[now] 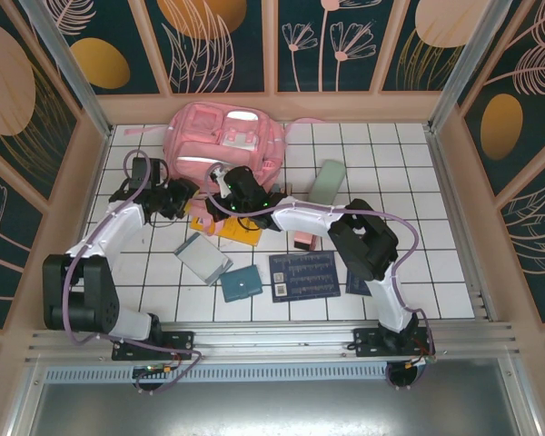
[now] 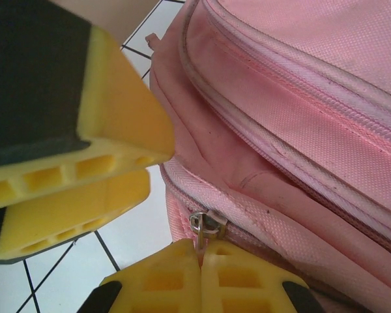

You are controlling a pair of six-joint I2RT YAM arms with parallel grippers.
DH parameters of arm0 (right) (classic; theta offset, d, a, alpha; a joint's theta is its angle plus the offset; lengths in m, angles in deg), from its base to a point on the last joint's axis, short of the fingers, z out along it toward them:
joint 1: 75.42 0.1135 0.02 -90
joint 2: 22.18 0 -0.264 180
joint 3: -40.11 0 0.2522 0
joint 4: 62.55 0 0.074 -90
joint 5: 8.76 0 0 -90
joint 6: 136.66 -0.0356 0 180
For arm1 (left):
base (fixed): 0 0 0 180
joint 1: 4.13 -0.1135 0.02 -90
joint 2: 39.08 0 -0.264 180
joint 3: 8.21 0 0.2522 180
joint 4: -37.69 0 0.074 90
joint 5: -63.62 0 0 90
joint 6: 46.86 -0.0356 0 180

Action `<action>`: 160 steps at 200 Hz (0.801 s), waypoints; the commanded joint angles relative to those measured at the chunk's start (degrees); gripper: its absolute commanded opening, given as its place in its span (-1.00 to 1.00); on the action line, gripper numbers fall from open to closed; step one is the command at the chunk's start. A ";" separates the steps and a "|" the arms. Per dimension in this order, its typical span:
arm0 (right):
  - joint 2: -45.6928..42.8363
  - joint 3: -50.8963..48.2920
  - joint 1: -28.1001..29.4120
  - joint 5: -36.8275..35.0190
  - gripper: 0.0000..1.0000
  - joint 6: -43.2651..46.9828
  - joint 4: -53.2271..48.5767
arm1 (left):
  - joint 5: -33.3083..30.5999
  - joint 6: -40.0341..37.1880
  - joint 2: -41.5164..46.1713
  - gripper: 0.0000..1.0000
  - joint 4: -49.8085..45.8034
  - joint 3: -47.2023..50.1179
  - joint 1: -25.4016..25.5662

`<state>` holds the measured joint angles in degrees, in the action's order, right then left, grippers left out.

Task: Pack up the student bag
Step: Unzip the student bag at the top-left of the table, then open the student bag at the top-left of the table.

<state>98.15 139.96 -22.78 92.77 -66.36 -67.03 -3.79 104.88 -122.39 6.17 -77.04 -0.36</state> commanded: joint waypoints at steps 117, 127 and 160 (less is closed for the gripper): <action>1.22 -1.44 1.50 -1.65 -1.00 1.29 4.17 | 3.42 1.65 -3.40 -1.00 6.07 -4.13 0.12; 1.47 -1.36 1.38 -2.11 -1.00 1.40 3.47 | 3.49 1.36 -3.10 -1.00 5.19 -4.65 -0.03; 0.72 -2.85 0.15 -3.26 -1.00 1.52 1.93 | 3.43 -0.30 -1.66 -1.00 2.13 -6.92 -1.53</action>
<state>98.77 139.26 -22.21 91.19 -66.08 -64.67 -2.53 106.62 -127.13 8.02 -79.88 -0.75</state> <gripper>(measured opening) 0.051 0.062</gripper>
